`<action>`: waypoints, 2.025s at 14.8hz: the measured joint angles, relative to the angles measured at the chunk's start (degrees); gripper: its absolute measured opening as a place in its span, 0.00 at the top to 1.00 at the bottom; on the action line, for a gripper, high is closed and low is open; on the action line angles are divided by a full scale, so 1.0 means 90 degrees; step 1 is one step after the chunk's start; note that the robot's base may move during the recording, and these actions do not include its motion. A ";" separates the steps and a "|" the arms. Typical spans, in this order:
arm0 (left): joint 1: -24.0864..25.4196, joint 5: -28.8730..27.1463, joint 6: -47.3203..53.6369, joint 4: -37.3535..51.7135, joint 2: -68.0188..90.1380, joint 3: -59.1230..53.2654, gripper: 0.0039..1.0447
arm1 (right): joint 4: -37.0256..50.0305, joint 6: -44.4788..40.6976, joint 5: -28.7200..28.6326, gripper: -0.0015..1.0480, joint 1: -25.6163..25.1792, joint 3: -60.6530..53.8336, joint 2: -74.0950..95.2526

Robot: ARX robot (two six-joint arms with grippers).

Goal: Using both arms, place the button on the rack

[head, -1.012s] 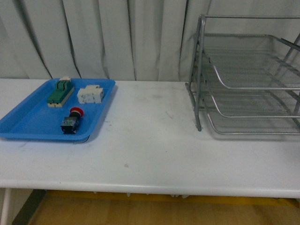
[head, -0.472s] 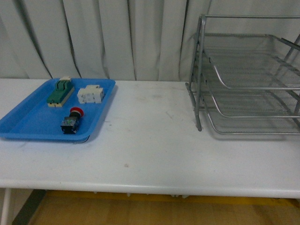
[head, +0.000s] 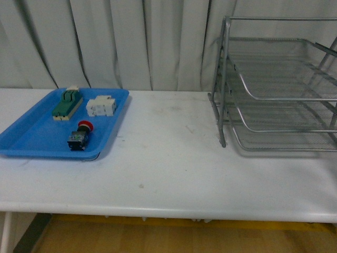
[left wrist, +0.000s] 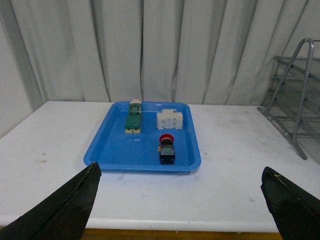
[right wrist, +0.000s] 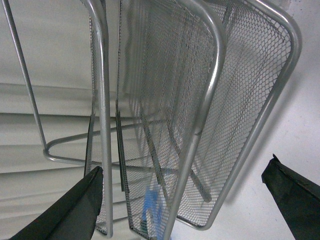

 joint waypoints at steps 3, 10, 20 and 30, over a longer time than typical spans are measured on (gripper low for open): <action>0.0000 0.0000 0.0000 -0.0002 0.0000 0.0000 0.06 | -0.0015 -0.0024 0.0066 0.06 0.0087 0.0440 0.0454; 0.0000 0.0000 0.0000 0.0000 0.0000 0.0000 0.06 | -0.0024 0.0243 -0.0017 0.06 0.0420 0.0916 0.0964; 0.0000 0.0000 0.0000 0.0000 0.0000 0.0000 0.06 | -0.0022 0.0432 0.0051 0.21 0.0627 0.1426 0.1039; 0.0000 0.0000 0.0000 -0.0002 0.0000 0.0000 0.06 | 0.0073 0.0741 -0.0107 0.97 0.0435 0.1234 0.1161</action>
